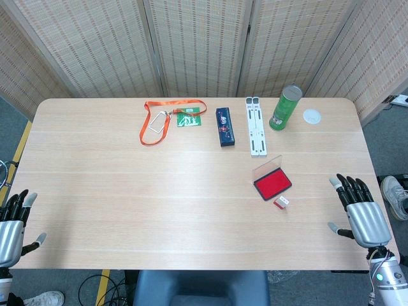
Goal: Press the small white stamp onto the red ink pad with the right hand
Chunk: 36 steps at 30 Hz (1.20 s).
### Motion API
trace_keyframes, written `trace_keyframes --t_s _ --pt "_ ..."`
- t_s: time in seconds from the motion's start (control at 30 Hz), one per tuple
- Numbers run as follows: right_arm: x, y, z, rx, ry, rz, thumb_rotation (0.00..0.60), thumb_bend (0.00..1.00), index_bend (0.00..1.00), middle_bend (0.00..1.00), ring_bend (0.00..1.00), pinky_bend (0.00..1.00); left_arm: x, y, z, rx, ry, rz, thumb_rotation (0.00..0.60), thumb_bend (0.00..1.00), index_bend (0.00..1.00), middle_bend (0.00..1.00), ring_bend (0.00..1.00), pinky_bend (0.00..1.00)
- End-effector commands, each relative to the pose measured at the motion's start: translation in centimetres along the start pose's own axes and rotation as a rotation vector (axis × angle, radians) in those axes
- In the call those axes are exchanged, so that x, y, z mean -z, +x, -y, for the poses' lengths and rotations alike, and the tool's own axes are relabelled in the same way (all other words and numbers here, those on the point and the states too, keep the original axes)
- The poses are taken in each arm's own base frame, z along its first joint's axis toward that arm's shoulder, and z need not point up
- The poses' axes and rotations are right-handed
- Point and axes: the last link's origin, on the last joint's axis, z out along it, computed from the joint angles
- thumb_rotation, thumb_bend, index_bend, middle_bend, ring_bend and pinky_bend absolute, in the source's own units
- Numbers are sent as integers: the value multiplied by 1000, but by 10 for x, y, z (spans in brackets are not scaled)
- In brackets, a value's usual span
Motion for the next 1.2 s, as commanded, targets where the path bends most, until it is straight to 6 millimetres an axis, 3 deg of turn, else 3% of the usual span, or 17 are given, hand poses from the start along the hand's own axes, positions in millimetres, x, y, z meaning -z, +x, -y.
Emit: trace_keyframes --t_s 0.03,0.37,0.5,0.6,0.73,0.83,1.03,1.2 --pt "0 -1 1 3 2 4 600 77 0 0 0 0 0 1 0 3 -1 -3 600 230 0 59 69 252" --pt "-6 -4 5 -24 54 48 600 85 0 0 0 0 2 2 -2 13 -19 -9 600 230 0 59 68 252" --pt "-21 -2 13 -30 166 107 600 85 0 28 0 0 0 3 2 18 -10 -15 600 230 0 59 69 252" --pt "-34 -1 21 20 240 131 600 86 0 212 16 0 -2 5 5 34 6 -17 600 230 0 59 69 252" --pt "-47 0 29 76 296 131 600 100 38 536 239 25 -3 7 7 43 21 -25 600 230 0 59 70 253" --pt "-57 3 32 65 316 115 600 110 170 688 369 164 -2 5 6 37 18 -18 600 230 0 59 69 253" --pt "-77 5 40 76 359 188 600 113 408 907 590 341 -1 6 8 40 30 -17 600 230 0 59 70 253" --pt "-93 5 47 130 381 272 600 115 447 999 707 432 -2 7 9 52 38 -17 600 230 0 59 69 255"
